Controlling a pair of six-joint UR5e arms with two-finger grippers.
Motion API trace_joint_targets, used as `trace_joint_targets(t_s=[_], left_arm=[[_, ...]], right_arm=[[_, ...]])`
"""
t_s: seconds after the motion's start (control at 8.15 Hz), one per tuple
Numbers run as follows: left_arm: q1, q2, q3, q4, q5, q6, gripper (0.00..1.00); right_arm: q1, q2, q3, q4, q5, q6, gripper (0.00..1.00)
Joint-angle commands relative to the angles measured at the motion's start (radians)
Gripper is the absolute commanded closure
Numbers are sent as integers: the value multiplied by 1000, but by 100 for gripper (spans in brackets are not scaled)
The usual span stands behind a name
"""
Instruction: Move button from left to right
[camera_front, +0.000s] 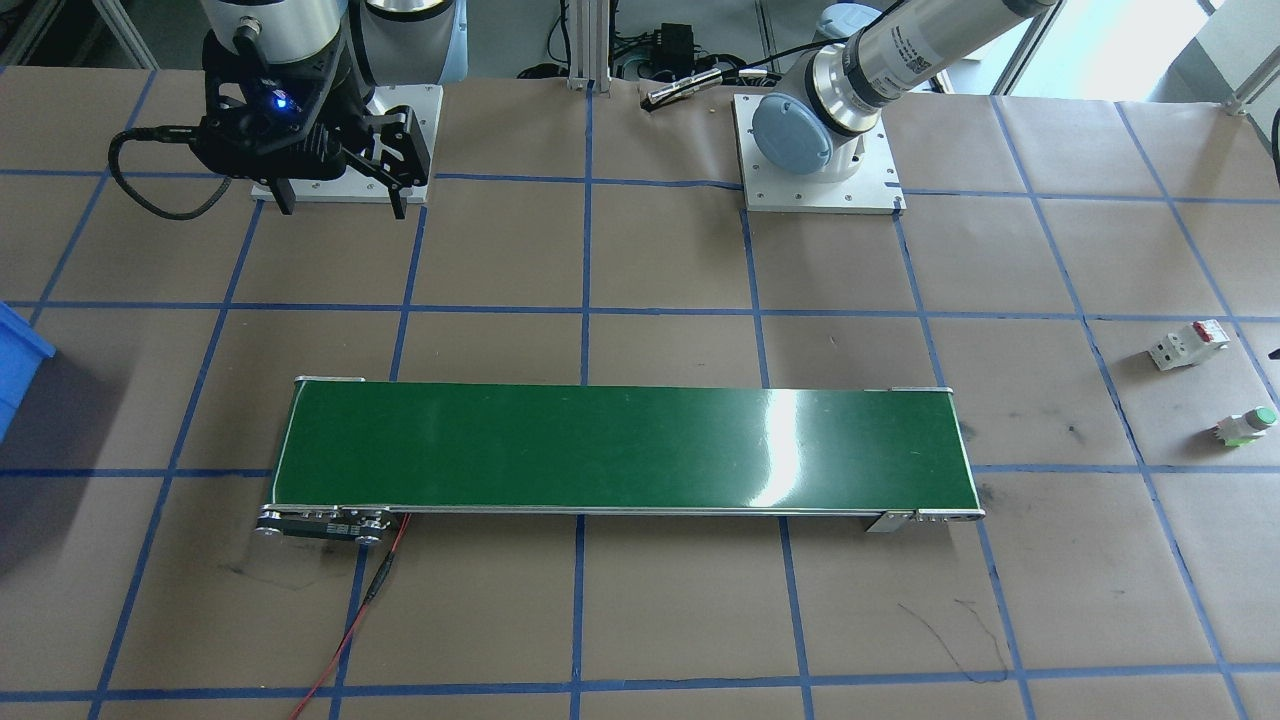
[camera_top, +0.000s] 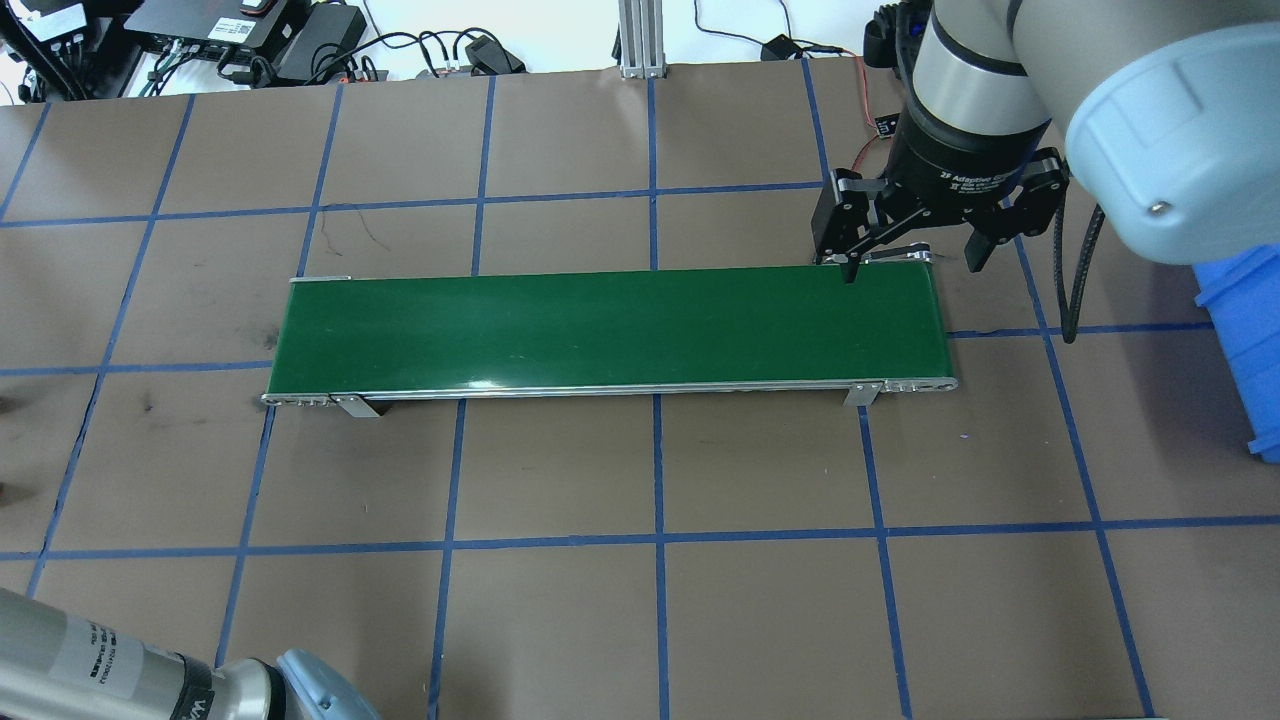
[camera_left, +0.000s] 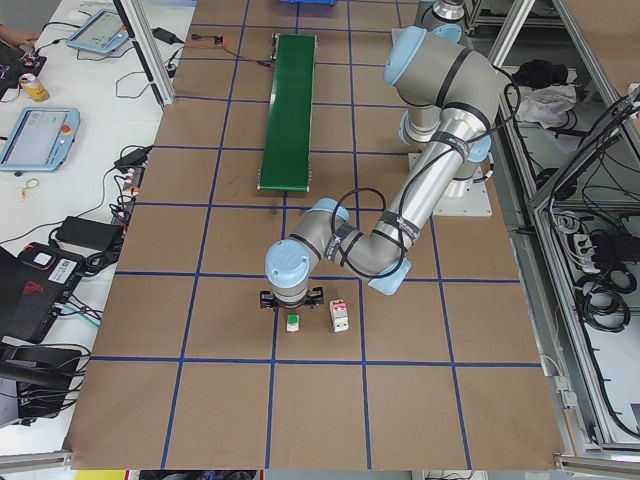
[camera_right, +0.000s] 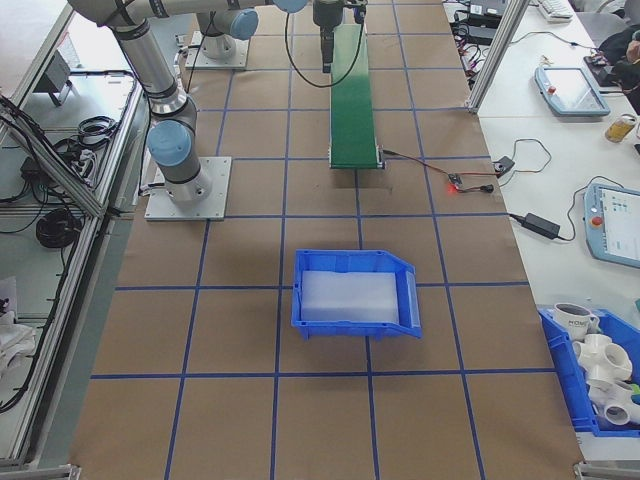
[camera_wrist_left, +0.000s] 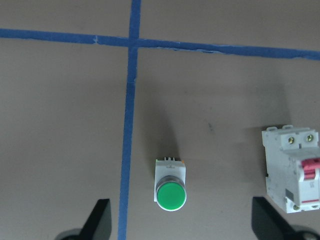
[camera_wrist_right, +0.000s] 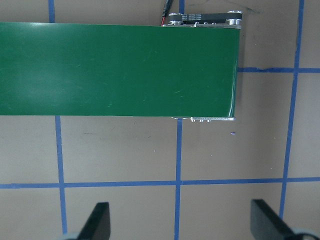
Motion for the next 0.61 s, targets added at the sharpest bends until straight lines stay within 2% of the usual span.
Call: trace_joint_targets(t_s=[0.0,0.49], left_arm=[[1,-50,-1,116,-6,32,0],[1,-68,-9,132,5,23,0]], right_arm=[[0,0,0,0,0,0,0],[0,0,2,0,2,0,0]])
